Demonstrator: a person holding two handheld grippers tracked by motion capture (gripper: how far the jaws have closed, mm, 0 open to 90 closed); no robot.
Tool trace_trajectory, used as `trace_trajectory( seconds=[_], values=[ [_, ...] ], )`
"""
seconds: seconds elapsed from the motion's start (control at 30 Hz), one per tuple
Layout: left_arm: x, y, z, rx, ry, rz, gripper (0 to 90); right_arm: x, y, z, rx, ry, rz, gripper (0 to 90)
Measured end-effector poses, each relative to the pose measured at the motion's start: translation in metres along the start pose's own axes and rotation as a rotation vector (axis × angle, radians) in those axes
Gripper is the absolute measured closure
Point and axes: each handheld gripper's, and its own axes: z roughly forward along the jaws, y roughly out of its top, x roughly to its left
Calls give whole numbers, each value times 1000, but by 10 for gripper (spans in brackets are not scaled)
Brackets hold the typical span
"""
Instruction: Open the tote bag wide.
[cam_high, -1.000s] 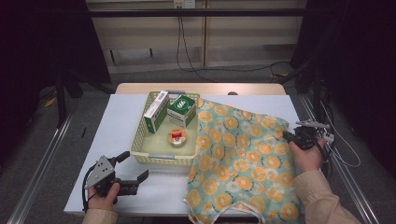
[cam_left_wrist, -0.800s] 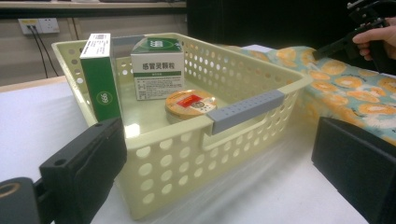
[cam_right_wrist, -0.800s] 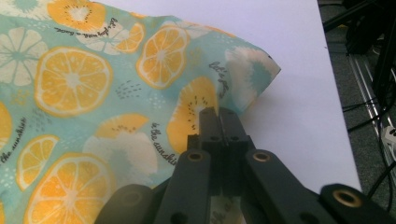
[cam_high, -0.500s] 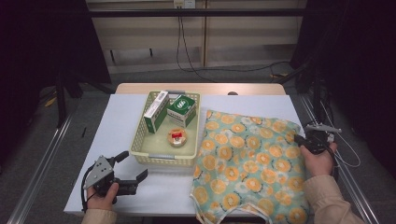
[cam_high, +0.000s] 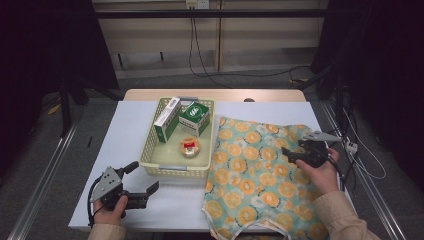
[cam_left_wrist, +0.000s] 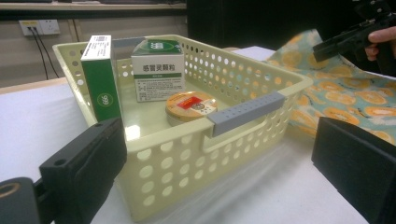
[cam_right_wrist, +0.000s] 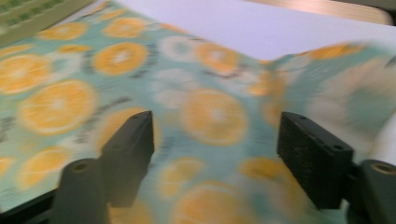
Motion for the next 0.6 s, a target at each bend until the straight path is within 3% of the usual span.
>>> trace_trajectory(
  seconds=[0.07,0.1,0.3,0.43,0.6],
  values=[
    [0,0,0,-2,1,-1,28,26,3,7,21,70,-39,201],
    [0,0,-1,-3,1,-4,28,26,3,7,21,70,-39,201],
    [0,0,0,-2,-5,1,28,69,12,20,26,178,-124,165],
    [0,0,0,-3,-7,-2,28,95,14,38,74,249,-167,163],
    [0,0,0,0,-9,-3,28,110,13,51,98,278,-199,169]
  ],
)
